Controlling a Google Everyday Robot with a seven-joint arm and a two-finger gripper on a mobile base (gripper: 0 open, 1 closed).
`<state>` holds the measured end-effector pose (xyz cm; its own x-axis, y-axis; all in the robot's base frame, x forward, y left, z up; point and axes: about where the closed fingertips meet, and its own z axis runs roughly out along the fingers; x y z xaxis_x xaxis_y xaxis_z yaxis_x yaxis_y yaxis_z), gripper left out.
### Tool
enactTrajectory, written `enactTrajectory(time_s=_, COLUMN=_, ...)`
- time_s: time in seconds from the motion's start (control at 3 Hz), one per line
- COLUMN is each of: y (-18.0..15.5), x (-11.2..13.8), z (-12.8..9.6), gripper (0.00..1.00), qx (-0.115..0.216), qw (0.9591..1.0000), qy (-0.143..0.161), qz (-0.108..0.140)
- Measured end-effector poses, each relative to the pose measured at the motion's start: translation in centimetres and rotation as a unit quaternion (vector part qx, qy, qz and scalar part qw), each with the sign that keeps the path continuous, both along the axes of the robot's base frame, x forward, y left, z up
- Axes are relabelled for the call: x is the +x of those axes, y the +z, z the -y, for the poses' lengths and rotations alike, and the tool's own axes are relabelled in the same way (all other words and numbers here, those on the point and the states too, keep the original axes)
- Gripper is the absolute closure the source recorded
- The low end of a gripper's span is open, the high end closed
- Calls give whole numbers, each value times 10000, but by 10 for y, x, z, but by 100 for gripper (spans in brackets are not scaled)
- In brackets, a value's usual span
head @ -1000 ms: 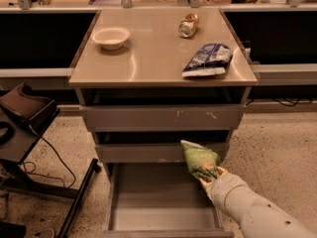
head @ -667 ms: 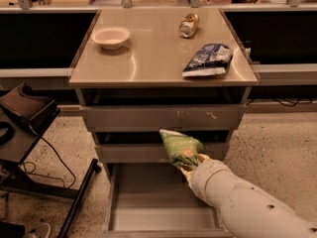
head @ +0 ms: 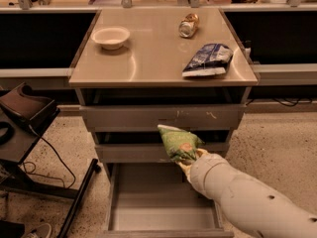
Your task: Pick green jalapeno chip bag from bottom drawer and place on counter
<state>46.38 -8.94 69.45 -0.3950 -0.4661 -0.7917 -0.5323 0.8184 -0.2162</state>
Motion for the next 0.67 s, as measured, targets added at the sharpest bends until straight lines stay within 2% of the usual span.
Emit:
enactTrajectory(time_s=0.33, y=65, x=25, z=-10, gripper=100, qx=-18, qw=9995, qy=185, qz=266)
enactTrajectory(time_s=0.67, y=175, x=39, z=-26, gripper=100, qx=29, qw=9965, qy=435, qz=710)
